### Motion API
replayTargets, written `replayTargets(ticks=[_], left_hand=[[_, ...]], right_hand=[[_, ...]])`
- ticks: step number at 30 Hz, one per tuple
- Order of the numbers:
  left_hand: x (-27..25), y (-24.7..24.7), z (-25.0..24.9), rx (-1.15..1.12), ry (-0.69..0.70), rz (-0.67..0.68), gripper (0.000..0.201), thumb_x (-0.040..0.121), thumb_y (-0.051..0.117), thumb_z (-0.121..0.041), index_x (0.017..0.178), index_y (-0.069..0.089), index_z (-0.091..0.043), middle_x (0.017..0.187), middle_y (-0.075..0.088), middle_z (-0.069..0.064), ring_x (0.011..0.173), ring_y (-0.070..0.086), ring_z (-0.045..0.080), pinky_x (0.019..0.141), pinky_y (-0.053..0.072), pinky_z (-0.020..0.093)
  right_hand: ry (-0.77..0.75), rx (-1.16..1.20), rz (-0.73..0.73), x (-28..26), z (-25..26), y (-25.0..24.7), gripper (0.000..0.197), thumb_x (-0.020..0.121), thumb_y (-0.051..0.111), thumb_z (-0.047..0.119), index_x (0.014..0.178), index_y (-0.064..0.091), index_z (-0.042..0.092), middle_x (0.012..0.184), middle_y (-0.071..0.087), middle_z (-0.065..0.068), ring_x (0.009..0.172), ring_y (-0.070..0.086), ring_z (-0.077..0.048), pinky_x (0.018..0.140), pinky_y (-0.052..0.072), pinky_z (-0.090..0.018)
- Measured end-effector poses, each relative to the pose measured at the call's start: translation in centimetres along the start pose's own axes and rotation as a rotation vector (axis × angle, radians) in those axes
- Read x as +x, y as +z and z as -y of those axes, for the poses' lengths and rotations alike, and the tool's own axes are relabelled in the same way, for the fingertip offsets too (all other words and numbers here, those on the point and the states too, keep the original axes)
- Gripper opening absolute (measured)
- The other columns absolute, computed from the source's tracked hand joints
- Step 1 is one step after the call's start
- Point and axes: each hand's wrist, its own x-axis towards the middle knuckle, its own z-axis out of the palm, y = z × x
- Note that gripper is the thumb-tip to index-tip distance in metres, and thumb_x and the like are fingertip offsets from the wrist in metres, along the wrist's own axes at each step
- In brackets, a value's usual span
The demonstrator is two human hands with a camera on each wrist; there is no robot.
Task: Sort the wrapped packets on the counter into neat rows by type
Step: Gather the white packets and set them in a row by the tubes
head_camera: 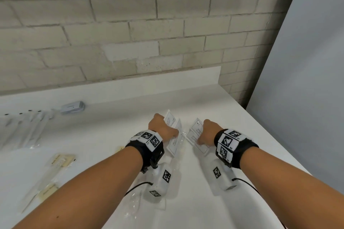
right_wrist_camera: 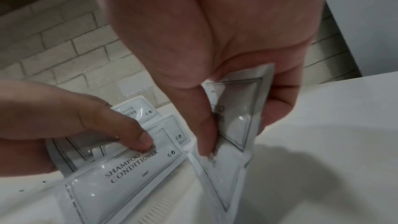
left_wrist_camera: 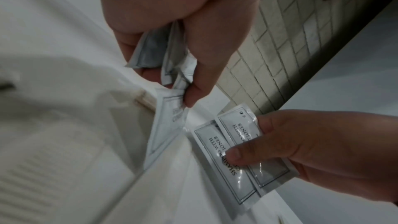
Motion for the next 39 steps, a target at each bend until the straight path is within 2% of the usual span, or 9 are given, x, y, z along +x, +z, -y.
replayTargets(ticks=[4, 9, 13, 18, 23, 25, 27, 32, 39], left_hand=[[0.3, -2.9, 0.7, -0.169, 0.052, -0.053, 0.059, 0.060, 0.081, -0.021, 0.109, 0.049, -0.011, 0.102, 0.065, 0.008, 0.090, 0.066, 0.025, 0.075, 0.060, 0.041], [1.0, -7.4, 2.1, -0.341, 0.091, -0.132, 0.048, 0.070, 0.083, -0.016, 0.104, 0.048, -0.011, 0.090, 0.063, 0.006, 0.067, 0.063, 0.019, 0.046, 0.049, 0.024], [1.9, -10.3, 4.7, -0.446, 0.076, -0.138, 0.047, 0.073, 0.081, -0.013, 0.110, 0.054, -0.002, 0.085, 0.064, 0.008, 0.052, 0.054, 0.009, 0.034, 0.037, 0.013], [2.7, -13.0, 7.8, -0.537, 0.074, -0.151, 0.051, 0.076, 0.080, -0.016, 0.118, 0.055, -0.002, 0.089, 0.065, 0.007, 0.058, 0.059, 0.009, 0.037, 0.039, 0.013], [4.0, -15.4, 9.8, -0.615, 0.062, -0.166, 0.057, 0.070, 0.084, -0.028, 0.117, 0.055, -0.016, 0.111, 0.070, 0.002, 0.095, 0.069, 0.020, 0.059, 0.052, 0.028], [4.9, -16.2, 10.3, -0.638, 0.065, -0.163, 0.058, 0.066, 0.086, -0.027, 0.114, 0.057, -0.015, 0.110, 0.071, 0.003, 0.100, 0.069, 0.024, 0.072, 0.058, 0.038], [5.8, -16.8, 10.6, -0.651, 0.088, -0.152, 0.052, 0.069, 0.085, -0.020, 0.113, 0.059, -0.012, 0.107, 0.073, 0.006, 0.097, 0.071, 0.025, 0.076, 0.059, 0.038], [8.6, -17.7, 12.1, -0.694, 0.103, -0.123, 0.044, 0.070, 0.083, -0.014, 0.109, 0.063, -0.007, 0.103, 0.075, 0.009, 0.095, 0.072, 0.028, 0.086, 0.057, 0.049], [14.4, -18.5, 14.9, -0.710, -0.026, -0.142, 0.046, 0.067, 0.085, -0.016, 0.108, 0.067, -0.004, 0.100, 0.075, 0.012, 0.094, 0.072, 0.030, 0.079, 0.059, 0.043]], right_hand=[[-0.082, 0.163, -0.025, 0.8, 2.2, -0.5, 0.047, 0.084, 0.066, 0.011, 0.120, 0.037, 0.003, 0.103, 0.049, -0.008, 0.090, 0.050, -0.023, 0.072, 0.042, -0.030], [-0.242, 0.465, -0.047, 1.8, 6.5, -1.2, 0.046, 0.087, 0.059, 0.009, 0.124, 0.032, 0.001, 0.096, 0.052, -0.007, 0.080, 0.055, -0.021, 0.052, 0.042, -0.023], [-0.333, 0.672, -0.001, 2.0, 11.0, -0.6, 0.036, 0.086, 0.060, 0.013, 0.112, 0.036, 0.006, 0.082, 0.051, 0.002, 0.068, 0.052, -0.009, 0.052, 0.041, -0.021], [-0.366, 0.710, 0.092, 2.9, 16.3, 1.1, 0.038, 0.067, 0.062, 0.018, 0.097, 0.059, -0.006, 0.079, 0.058, -0.008, 0.066, 0.055, -0.020, 0.060, 0.043, -0.026], [-0.344, 0.699, 0.120, 4.5, 19.1, 2.7, 0.012, 0.076, 0.059, 0.002, 0.068, 0.051, 0.007, 0.063, 0.046, -0.007, 0.056, 0.044, -0.019, 0.055, 0.034, -0.024], [-0.348, 0.707, 0.118, 5.0, 20.2, 3.1, 0.005, 0.076, 0.059, 0.001, 0.073, 0.059, -0.004, 0.071, 0.052, -0.012, 0.066, 0.051, -0.021, 0.062, 0.038, -0.029], [-0.335, 0.717, 0.113, 5.7, 21.5, 3.4, 0.025, 0.075, 0.061, 0.003, 0.094, 0.064, -0.013, 0.082, 0.062, -0.015, 0.074, 0.060, -0.025, 0.067, 0.046, -0.033], [-0.307, 0.703, 0.160, 7.0, 24.3, 4.4, 0.008, 0.079, 0.060, 0.006, 0.079, 0.068, 0.008, 0.074, 0.065, -0.006, 0.076, 0.064, -0.026, 0.069, 0.054, -0.035], [-0.202, 0.657, 0.163, 10.7, 28.2, 6.0, 0.037, 0.074, 0.068, 0.013, 0.106, 0.059, -0.001, 0.100, 0.067, -0.016, 0.091, 0.067, -0.029, 0.082, 0.058, -0.042]])
